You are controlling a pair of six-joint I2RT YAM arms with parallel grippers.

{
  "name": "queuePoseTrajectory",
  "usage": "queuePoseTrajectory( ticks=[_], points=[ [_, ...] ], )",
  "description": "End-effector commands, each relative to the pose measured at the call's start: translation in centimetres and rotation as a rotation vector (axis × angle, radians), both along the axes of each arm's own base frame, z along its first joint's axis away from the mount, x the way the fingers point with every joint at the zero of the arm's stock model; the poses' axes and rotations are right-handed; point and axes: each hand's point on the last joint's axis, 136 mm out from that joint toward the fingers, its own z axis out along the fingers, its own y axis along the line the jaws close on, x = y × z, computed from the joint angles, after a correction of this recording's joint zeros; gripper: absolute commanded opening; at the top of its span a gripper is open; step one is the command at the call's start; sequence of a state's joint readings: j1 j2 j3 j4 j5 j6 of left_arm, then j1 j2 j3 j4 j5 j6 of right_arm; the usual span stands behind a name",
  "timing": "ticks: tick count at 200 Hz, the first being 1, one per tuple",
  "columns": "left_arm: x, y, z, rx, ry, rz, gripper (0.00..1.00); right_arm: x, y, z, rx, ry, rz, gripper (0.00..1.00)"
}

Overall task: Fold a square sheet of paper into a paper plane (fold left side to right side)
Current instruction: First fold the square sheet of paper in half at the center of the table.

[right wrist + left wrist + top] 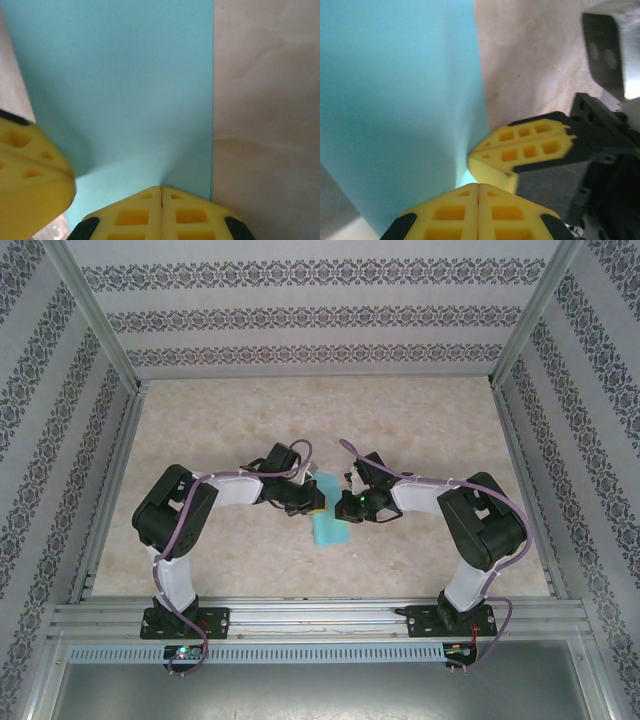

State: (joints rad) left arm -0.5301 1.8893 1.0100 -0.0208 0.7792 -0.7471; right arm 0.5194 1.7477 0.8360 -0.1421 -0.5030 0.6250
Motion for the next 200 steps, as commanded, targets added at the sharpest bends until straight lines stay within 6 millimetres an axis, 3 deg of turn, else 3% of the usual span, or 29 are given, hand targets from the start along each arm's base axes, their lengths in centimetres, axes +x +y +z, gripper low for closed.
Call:
queuePoseTrajectory(
  ticks=[1,78,117,155,200],
  points=[
    [-0.7,1.2,-2.7,0.101,0.020,-0.011,0.06,-3.3,-3.9,-5.0,-0.217,0.135,-0.024,0.00],
    [-2.0,4.9,-6.0,0.188,0.079,0.050,0.06,-3.6,-4.6,-5.2,-0.258,0.138,-0.019,0.00],
    [-2.6,7.4,-6.2,0.200,0.093,0.087,0.06,-3.7,-4.8,-5.3,-0.265,0.141,-0.016,0.00],
    [-1.9,7.5,-3.4,0.173,0.024,0.078,0.06,-3.6,-4.6,-5.1,-0.253,0.139,-0.020,0.00],
    [-1.0,3.9,1.4,0.035,-0.078,0.028,0.06,-3.3,-4.3,-4.8,-0.243,0.132,-0.020,0.00]
  ],
)
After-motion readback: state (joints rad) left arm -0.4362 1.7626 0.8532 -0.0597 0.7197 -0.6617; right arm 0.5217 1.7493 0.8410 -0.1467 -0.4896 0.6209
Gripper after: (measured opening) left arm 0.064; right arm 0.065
